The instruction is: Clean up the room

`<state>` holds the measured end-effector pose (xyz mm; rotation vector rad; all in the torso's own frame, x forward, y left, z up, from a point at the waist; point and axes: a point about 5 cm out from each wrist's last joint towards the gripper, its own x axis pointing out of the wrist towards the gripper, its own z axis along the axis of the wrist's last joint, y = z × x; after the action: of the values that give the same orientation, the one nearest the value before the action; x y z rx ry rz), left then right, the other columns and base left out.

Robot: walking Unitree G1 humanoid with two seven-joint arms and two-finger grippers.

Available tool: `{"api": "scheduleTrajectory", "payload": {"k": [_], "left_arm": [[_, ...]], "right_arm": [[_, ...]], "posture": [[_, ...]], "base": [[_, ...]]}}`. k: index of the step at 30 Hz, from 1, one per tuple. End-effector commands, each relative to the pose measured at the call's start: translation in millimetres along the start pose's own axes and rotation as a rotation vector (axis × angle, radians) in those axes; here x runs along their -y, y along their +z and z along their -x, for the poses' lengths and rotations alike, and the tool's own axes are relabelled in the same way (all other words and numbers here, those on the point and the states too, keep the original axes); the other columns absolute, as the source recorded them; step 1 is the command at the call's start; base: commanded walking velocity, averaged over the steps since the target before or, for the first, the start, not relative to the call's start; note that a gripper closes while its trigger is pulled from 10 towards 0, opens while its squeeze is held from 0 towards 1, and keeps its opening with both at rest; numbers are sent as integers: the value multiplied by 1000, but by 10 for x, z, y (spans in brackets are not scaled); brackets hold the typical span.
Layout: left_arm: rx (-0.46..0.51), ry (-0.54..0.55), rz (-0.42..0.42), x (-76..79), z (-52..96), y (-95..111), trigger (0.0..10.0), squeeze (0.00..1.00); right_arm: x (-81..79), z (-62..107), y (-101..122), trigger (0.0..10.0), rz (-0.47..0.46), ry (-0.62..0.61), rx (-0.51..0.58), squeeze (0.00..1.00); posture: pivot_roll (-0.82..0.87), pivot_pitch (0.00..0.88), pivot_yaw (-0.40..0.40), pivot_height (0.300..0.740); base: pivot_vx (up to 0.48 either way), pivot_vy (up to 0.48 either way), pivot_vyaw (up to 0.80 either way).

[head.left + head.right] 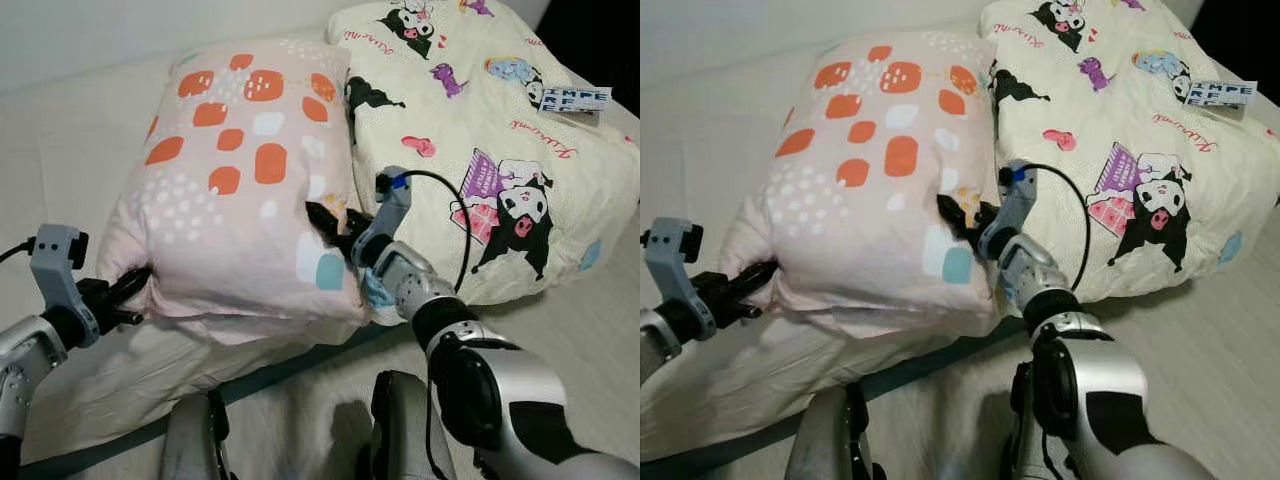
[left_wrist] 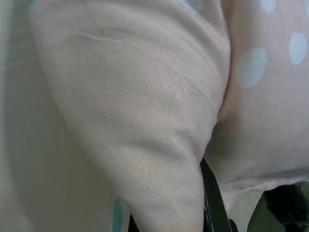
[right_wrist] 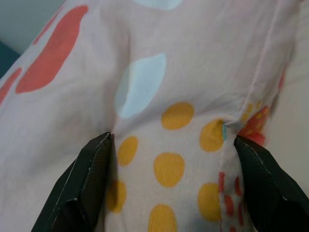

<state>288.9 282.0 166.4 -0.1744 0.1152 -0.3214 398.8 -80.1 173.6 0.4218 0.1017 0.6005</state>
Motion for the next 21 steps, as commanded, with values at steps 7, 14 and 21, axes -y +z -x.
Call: {"api": "scheduleTrajectory", "payload": {"k": [7, 14, 21], "left_arm": [[-2, -56, 50, 181, -24, -86, 0, 0], [13, -88, 75, 294, -76, -87, 0, 0], [44, -129, 116, 484, -151, -80, 0, 0]], "right_arm": [[-237, -32, -436, 10000, -39, 120, -156, 0], [-381, -98, -414, 10000, -77, 190, -139, 0], [-479, -140, -428, 0, -57, 218, -148, 0]], "posture": [[198, 340, -17, 552], [194, 340, -15, 552], [183, 345, -15, 552]], "base": [[0, 0, 0], [0, 0, 0], [0, 0, 0]]}}
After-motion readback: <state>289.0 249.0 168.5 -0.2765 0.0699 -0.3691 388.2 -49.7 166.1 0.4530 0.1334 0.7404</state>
